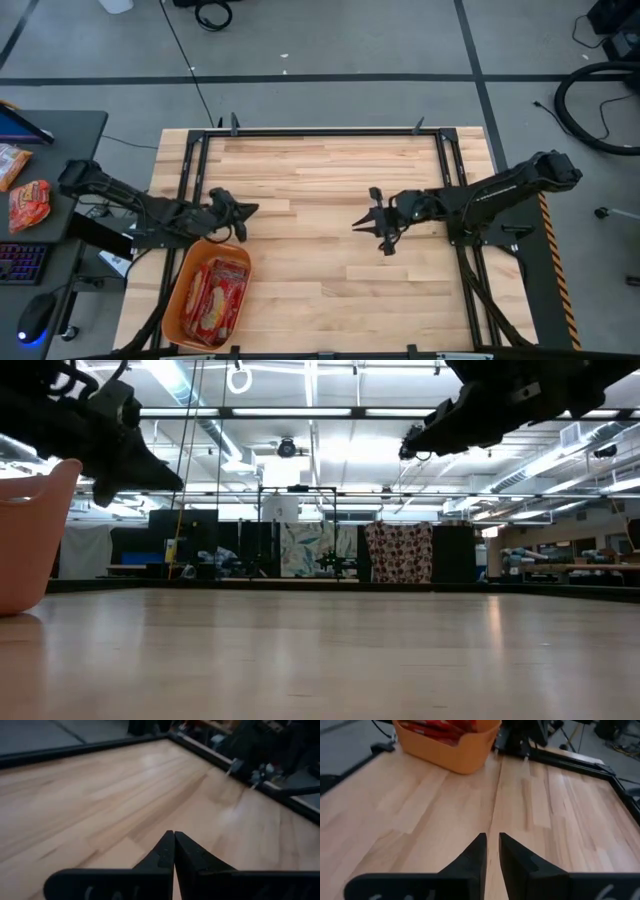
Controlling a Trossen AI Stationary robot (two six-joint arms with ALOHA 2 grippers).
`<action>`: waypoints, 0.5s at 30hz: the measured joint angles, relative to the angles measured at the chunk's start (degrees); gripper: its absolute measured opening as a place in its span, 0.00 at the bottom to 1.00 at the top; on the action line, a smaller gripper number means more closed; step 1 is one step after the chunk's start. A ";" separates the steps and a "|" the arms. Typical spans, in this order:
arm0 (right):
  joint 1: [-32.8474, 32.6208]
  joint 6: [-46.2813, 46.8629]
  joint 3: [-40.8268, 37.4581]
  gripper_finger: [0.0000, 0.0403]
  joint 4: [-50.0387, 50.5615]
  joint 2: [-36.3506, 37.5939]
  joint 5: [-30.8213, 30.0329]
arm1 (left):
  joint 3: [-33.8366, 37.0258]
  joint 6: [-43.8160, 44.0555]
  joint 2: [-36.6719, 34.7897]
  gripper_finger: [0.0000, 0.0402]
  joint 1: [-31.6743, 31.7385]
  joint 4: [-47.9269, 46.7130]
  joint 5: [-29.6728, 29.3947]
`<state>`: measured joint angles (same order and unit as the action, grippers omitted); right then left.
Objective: Sort popcorn bags into baskets
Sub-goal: Return to Home Position
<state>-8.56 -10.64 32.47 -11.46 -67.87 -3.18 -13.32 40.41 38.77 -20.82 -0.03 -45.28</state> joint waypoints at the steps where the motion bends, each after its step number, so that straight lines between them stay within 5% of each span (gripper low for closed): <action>1: 0.84 -0.05 0.00 0.14 -0.05 0.42 1.28 | 1.32 -2.13 0.09 0.02 1.17 3.50 1.18; 9: 9.06 -0.91 0.00 0.09 -0.96 3.20 16.85 | 9.69 -20.12 0.19 0.02 8.86 28.26 10.42; 15: 15.04 2.46 0.00 0.05 0.46 8.13 20.24 | 10.09 -27.89 0.19 0.02 10.89 30.83 14.46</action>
<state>6.48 -8.18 32.47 -11.00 -59.74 17.06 -3.22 12.52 38.96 -9.93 30.80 -30.82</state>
